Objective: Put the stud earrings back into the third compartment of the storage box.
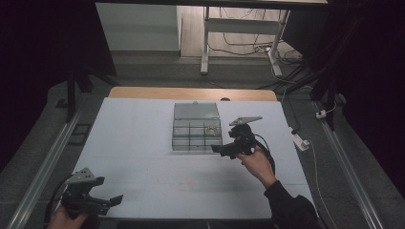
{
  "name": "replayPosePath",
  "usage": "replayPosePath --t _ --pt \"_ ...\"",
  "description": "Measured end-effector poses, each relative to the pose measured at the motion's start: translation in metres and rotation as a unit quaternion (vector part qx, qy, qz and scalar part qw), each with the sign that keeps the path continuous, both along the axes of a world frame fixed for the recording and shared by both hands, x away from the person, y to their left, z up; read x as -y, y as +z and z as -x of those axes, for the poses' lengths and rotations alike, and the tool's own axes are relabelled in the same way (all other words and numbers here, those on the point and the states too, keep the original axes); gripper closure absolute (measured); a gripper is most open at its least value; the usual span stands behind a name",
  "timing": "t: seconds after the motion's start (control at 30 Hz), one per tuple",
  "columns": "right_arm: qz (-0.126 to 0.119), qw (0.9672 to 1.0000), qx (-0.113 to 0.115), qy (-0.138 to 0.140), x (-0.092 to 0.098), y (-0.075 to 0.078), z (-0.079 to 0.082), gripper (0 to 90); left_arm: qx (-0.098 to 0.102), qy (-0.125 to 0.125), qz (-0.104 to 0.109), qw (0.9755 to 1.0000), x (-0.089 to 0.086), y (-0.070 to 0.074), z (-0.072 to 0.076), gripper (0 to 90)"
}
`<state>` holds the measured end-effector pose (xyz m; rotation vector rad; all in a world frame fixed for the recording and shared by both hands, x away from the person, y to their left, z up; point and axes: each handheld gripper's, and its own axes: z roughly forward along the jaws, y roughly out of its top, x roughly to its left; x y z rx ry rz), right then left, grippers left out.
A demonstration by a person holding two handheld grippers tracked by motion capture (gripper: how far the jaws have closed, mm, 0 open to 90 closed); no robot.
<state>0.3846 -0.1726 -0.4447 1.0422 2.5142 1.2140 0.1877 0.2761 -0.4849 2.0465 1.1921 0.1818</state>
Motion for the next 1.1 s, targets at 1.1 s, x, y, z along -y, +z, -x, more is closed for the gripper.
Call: replayPosePath --t 1.1 --pt "0.009 0.9972 0.026 -0.069 0.100 0.004 0.110 0.0 0.002 0.004 0.003 1.0000 0.000 0.001 0.000 0.0"
